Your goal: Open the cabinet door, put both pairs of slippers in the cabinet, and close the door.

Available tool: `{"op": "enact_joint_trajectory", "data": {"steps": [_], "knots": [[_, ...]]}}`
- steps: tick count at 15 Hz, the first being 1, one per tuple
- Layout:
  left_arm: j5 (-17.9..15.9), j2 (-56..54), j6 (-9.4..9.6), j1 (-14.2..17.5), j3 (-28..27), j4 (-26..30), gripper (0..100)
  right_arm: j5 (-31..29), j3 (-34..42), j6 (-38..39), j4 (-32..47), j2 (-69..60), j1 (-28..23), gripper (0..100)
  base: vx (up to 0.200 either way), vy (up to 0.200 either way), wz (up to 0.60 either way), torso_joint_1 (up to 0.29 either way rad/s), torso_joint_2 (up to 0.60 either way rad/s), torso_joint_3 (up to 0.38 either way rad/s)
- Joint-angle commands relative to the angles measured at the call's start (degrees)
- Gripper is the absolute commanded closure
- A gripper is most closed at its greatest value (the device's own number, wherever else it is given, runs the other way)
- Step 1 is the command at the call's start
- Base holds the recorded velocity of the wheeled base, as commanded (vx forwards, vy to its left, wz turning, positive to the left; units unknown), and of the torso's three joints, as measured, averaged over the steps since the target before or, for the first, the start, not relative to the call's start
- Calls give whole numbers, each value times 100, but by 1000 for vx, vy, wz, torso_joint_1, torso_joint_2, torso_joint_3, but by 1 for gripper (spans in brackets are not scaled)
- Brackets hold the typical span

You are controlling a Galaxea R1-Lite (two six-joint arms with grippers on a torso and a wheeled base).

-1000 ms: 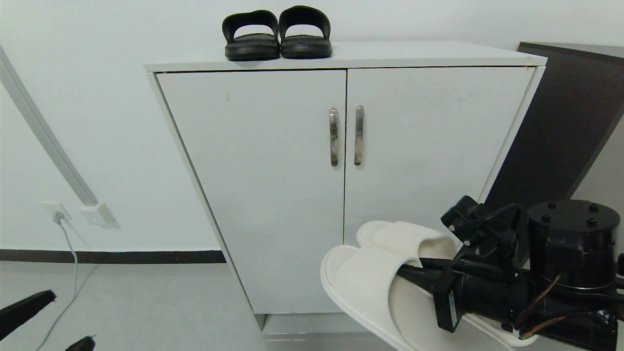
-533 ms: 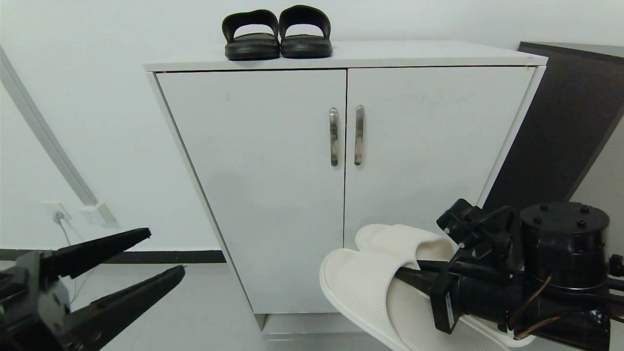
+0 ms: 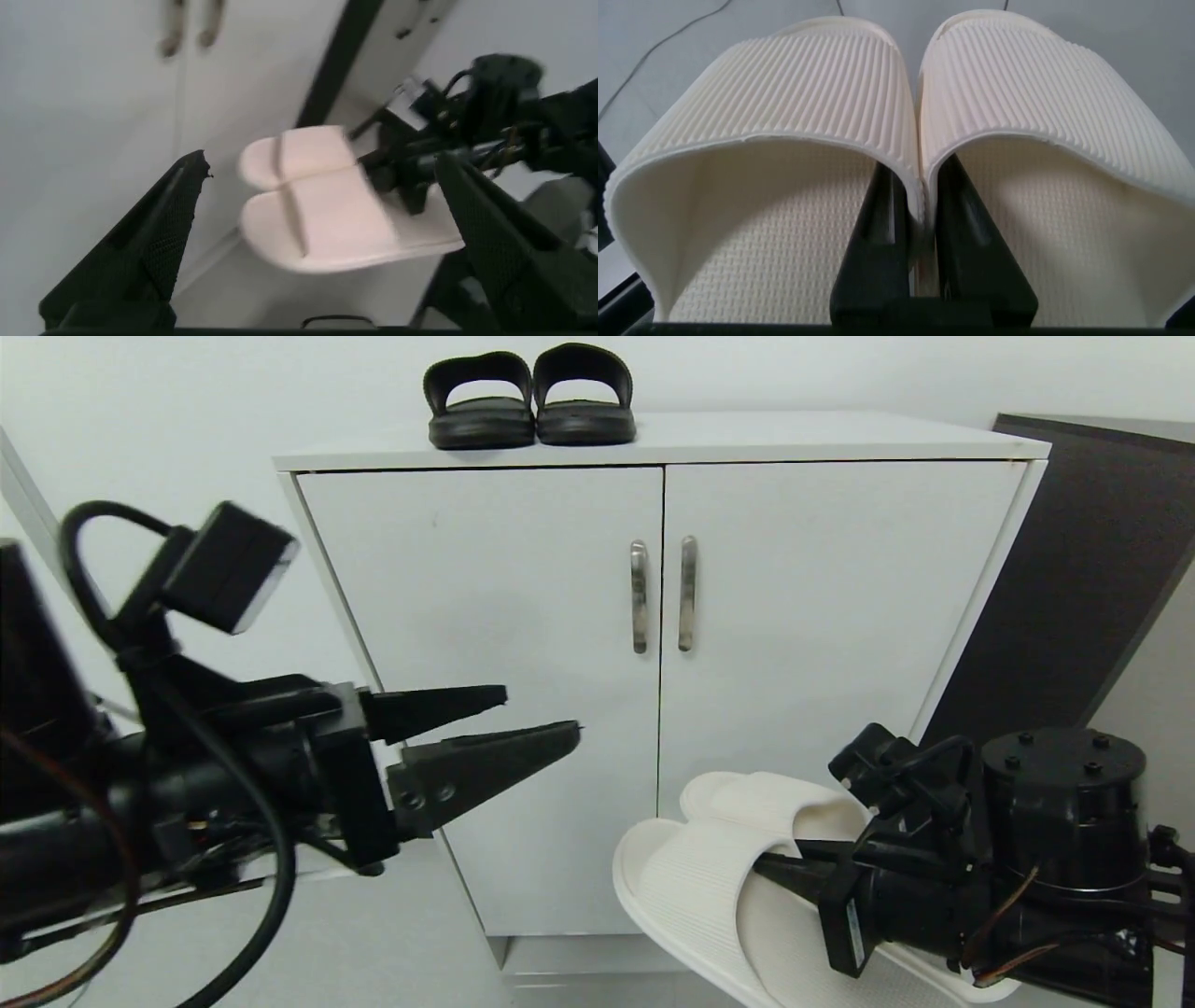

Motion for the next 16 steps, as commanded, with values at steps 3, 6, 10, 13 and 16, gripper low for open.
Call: {"op": "enact_joint_trajectory", "data": {"steps": [3, 6, 10, 13, 16], "knots": [[16, 1275, -641, -802, -1184, -7, 0, -5, 7, 2, -1, 47, -30, 100, 0, 0, 0, 0, 0, 0], [25, 1688, -658, -829, -1737, -7, 0, -5, -2, 2, -1, 64, -39, 100, 0, 0, 0, 0, 0, 0], [605, 2312, -649, -829, -2537, 1, 0, -5, -2, 2, -1, 64, -48, 100, 0, 0, 0, 0, 0, 0], [807, 2585, -632, -785, -2977, 28, 0, -5, -11, 2, -1, 64, -83, 100, 0, 0, 0, 0, 0, 0], [965, 2831, -632, -732, -3223, 45, 0, -5, -2, 2, -45, 47, -83, 100, 0, 0, 0, 0, 0, 0]]}}
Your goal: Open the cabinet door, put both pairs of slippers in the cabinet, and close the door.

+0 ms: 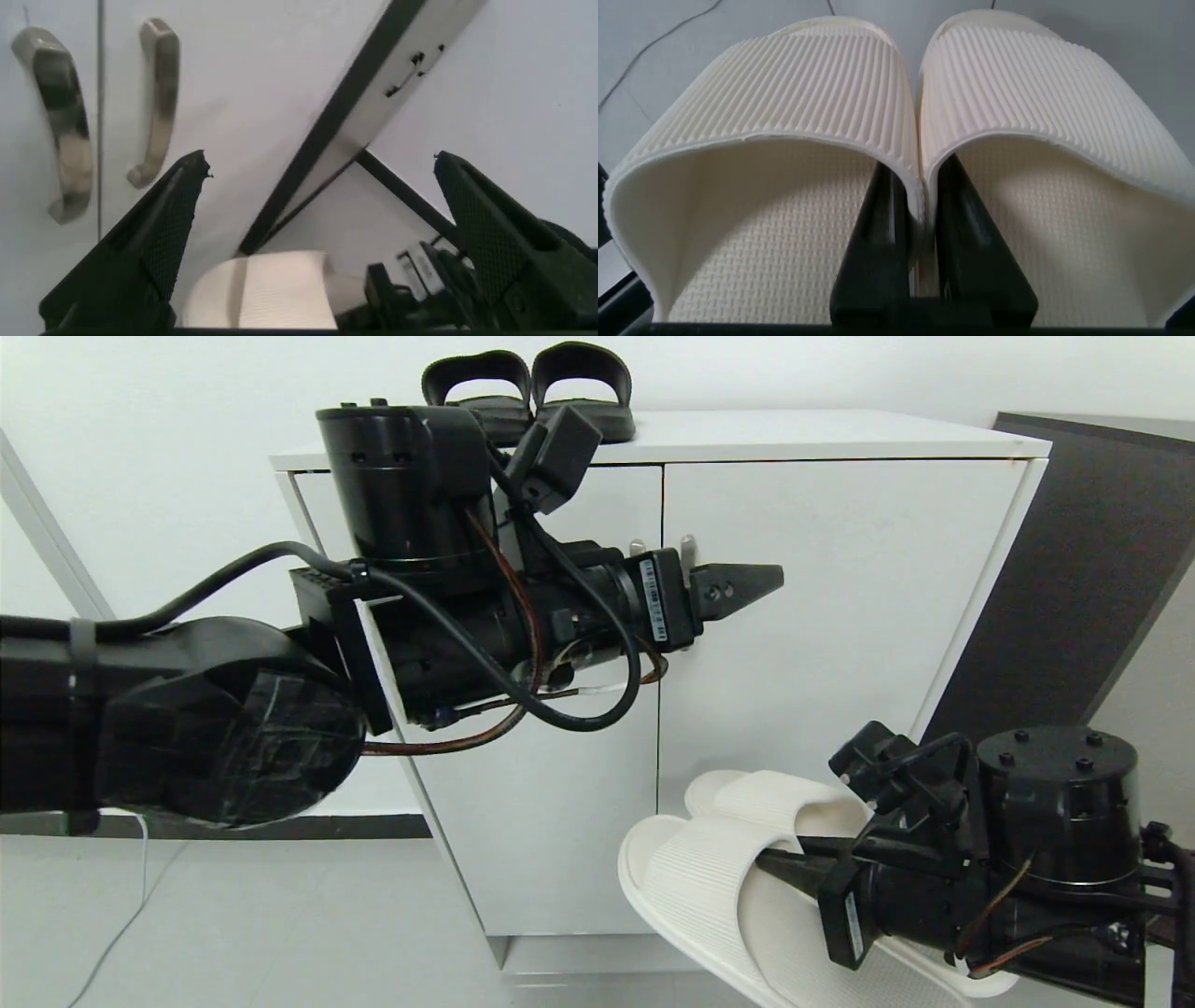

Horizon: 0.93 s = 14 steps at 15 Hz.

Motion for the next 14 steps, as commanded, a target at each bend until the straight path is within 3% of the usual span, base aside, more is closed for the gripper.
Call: {"op": "enact_joint_trajectory", "data": {"steps": [1, 5, 12, 13, 14], "knots": [[154, 316, -1, 87, -193, -7, 0, -4, 9, -1, -12, -6, 7, 100, 0, 0, 0, 0, 0, 0], [321, 580, -1, 298, -431, -7, 0, -4, 9, -10, -12, -6, 7, 100, 0, 0, 0, 0, 0, 0], [330, 1063, -1, 306, -879, 10, 0, 4, 9, -10, -12, 12, 7, 100, 0, 0, 0, 0, 0, 0], [321, 1072, -1, 306, -879, 2, 100, 4, 18, -10, -12, 3, 7, 100, 0, 0, 0, 0, 0, 0], [321, 1072, -19, 306, -879, 2, 100, 4, 18, -1, -12, 3, 7, 100, 0, 0, 0, 0, 0, 0]]}}
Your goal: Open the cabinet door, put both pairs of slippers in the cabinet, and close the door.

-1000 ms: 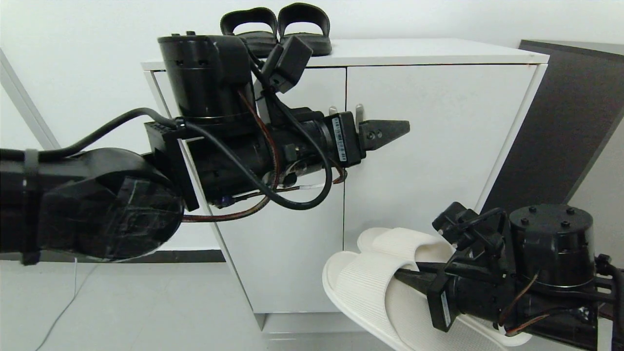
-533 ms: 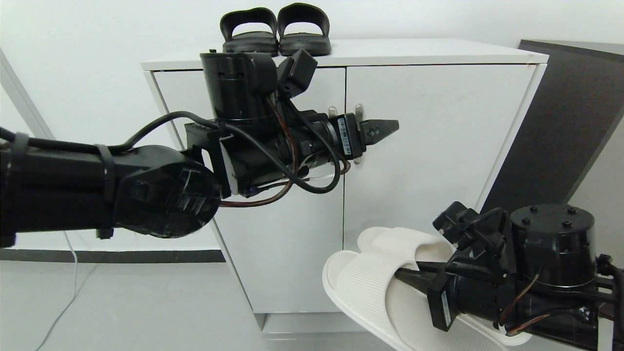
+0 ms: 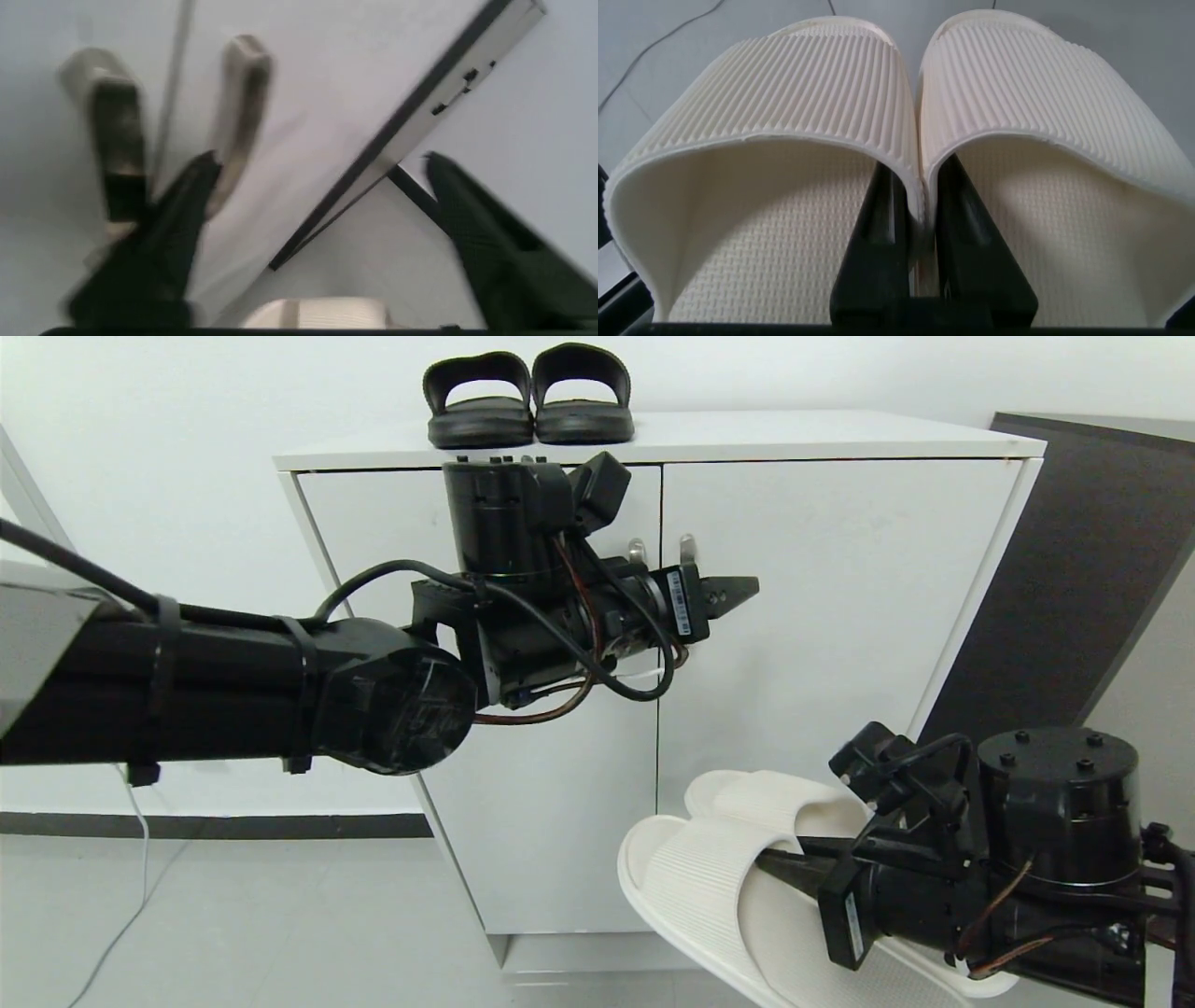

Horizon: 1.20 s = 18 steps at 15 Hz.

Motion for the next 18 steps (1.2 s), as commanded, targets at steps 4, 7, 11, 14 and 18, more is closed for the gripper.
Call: {"op": "enact_joint_trajectory", "data": {"steps": [4, 7, 11, 14, 18], "knots": [[-24, -121, -14, -11, 164, 2, 100, 391, 190, -5, -1, -111, 2, 100, 0, 0, 0, 0, 0, 0], [-41, -384, -6, -19, 559, -34, 100, 936, 375, -14, -1, -348, 2, 100, 0, 0, 0, 0, 0, 0], [-59, -885, -6, -257, 1183, -113, 100, 1112, 489, -225, -1, -454, -7, 100, 0, 0, 0, 0, 0, 0], [-24, -1219, 3, -494, 1632, -350, 100, 1112, 507, -225, -1, -454, -7, 100, 0, 0, 0, 0, 0, 0], [-24, -1835, 3, -591, 2159, -438, 100, 1112, 524, -233, -1, -445, -7, 100, 0, 0, 0, 0, 0, 0]]}}
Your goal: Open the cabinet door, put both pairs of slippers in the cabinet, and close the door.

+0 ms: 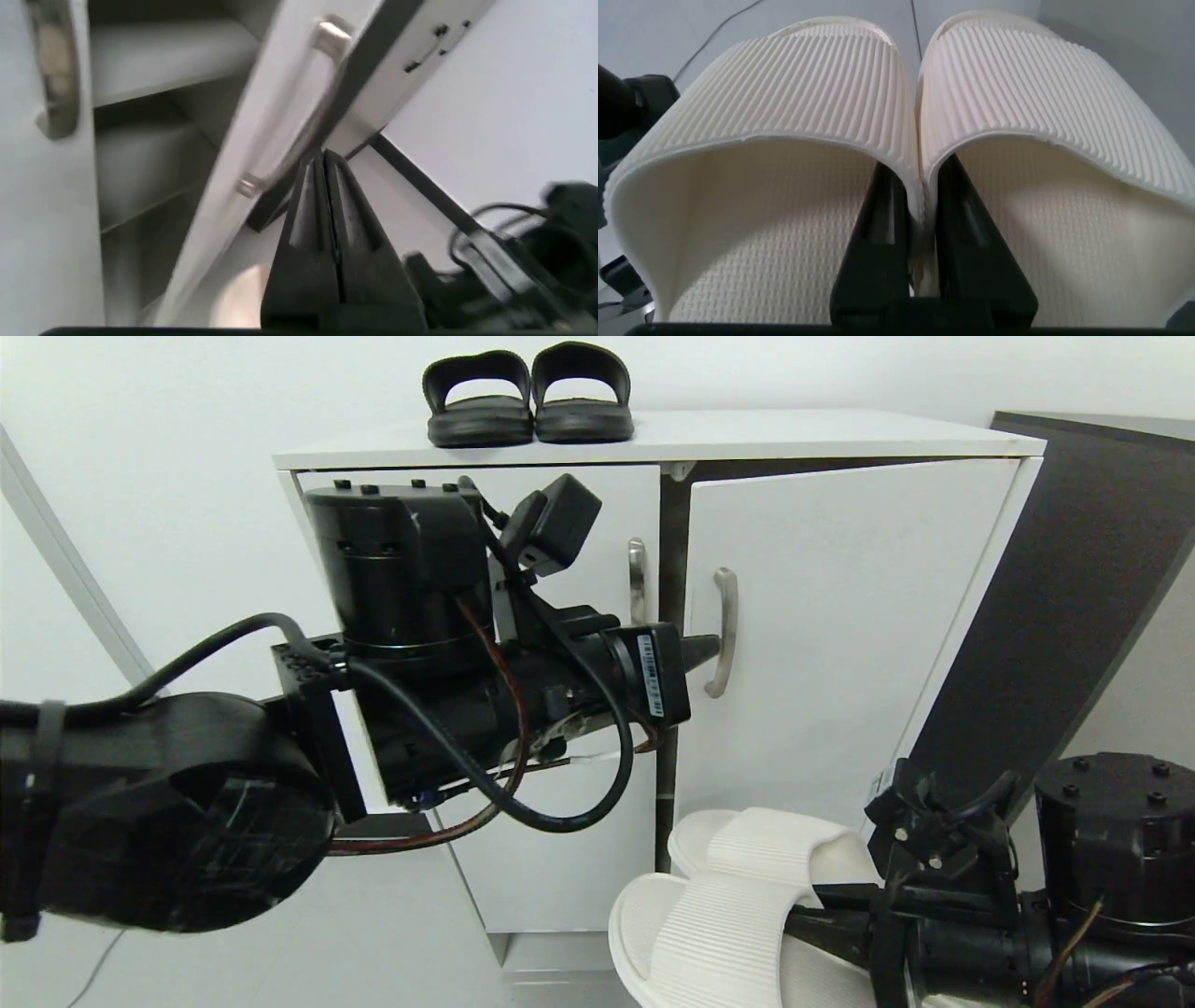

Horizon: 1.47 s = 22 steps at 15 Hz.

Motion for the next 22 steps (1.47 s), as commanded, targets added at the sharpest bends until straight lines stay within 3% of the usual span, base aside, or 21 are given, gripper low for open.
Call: {"op": "enact_joint_trajectory", "data": {"steps": [1, 8, 16, 17, 20, 22], "knots": [[-10, -462, -3, -3, 196, -11, 100, 4, 4, -22, -3, -1, 9, 100, 0, 0, 0, 0, 0, 0], [-353, -49, -38, 736, -155, -20, 100, 21, 56, -180, -3, -10, 27, 100, 0, 0, 0, 0, 0, 0], [-353, 821, -38, 727, -1096, -2, 100, 127, 250, -198, 6, -63, 220, 100, 0, 0, 0, 0, 0, 0], [-344, 891, -64, 727, -1184, -11, 100, 153, 267, -233, 6, -72, 247, 100, 0, 0, 0, 0, 0, 0], [-344, 909, -398, 709, -1324, -11, 100, 162, 417, -382, -21, -133, 361, 100, -133, 0, 0, 2, 5, -2], [-344, 883, -407, 657, -1271, -64, 100, 162, 478, -391, -21, -142, 449, 100, -200, 0, 0, -5, 2, 2]]}}
